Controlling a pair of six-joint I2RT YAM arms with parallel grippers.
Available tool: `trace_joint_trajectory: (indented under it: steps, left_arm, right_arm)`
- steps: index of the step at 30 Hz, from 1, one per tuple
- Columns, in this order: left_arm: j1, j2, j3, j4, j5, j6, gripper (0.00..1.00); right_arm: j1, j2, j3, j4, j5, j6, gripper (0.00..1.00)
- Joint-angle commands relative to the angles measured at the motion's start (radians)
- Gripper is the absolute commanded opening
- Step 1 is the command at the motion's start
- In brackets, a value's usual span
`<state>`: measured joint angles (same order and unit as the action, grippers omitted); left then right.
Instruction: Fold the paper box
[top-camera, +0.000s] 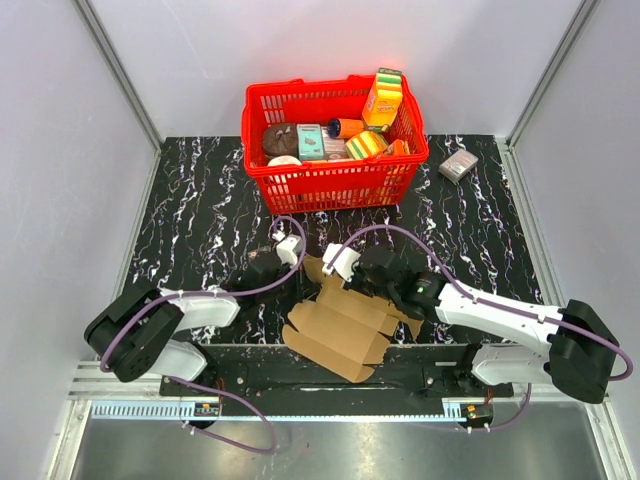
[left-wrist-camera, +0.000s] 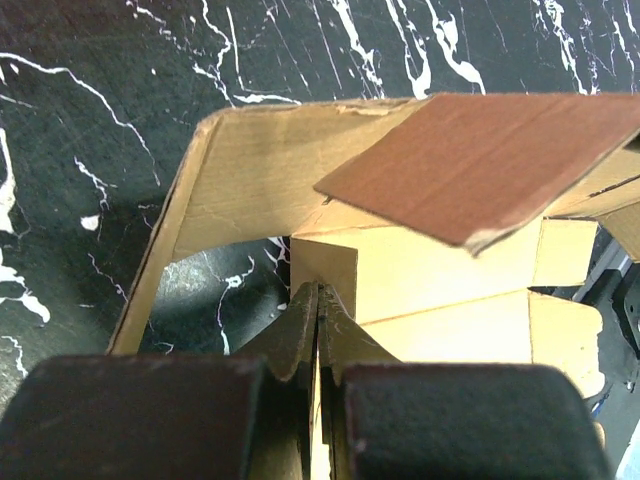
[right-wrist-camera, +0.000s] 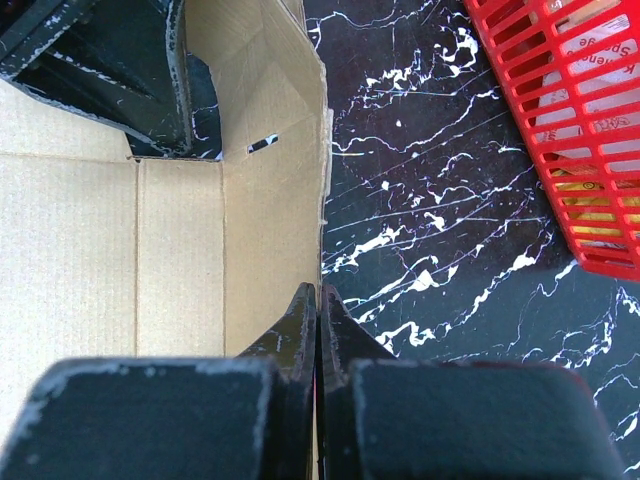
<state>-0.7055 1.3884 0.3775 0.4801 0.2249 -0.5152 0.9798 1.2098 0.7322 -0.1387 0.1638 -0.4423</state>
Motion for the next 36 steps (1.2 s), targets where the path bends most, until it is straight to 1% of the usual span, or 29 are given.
trace_joint_trajectory:
  steps: [1,6,13,22,28,32,36]
  left_arm:
    - [-0.009,-0.031,-0.034,0.103,0.018,-0.035,0.0]
    - [-0.018,-0.043,-0.06,0.123,0.007,-0.055,0.0]
    - [-0.028,-0.045,-0.057,0.126,0.002,-0.062,0.0]
    - [-0.04,-0.051,-0.051,0.121,0.002,-0.063,0.0]
    - [-0.04,-0.046,-0.031,0.101,-0.007,-0.054,0.0]
    - [-0.04,-0.035,-0.011,0.094,-0.009,-0.046,0.0]
    - [-0.04,-0.019,0.001,0.088,-0.004,-0.043,0.0]
  right_arm:
    - [0.01,-0.023,-0.007,0.03,-0.012,-0.021,0.0]
    - [0.01,-0.026,-0.017,0.034,0.0,-0.021,0.0]
    - [0.013,-0.038,-0.071,0.128,0.063,-0.045,0.0]
    - [0.022,-0.003,-0.142,0.355,0.187,-0.087,0.0]
    - [0.022,0.048,-0.152,0.47,0.22,-0.171,0.0]
    - [0.022,0.082,-0.163,0.551,0.226,-0.264,0.0]
    - [0.022,0.096,-0.159,0.557,0.207,-0.318,0.0]
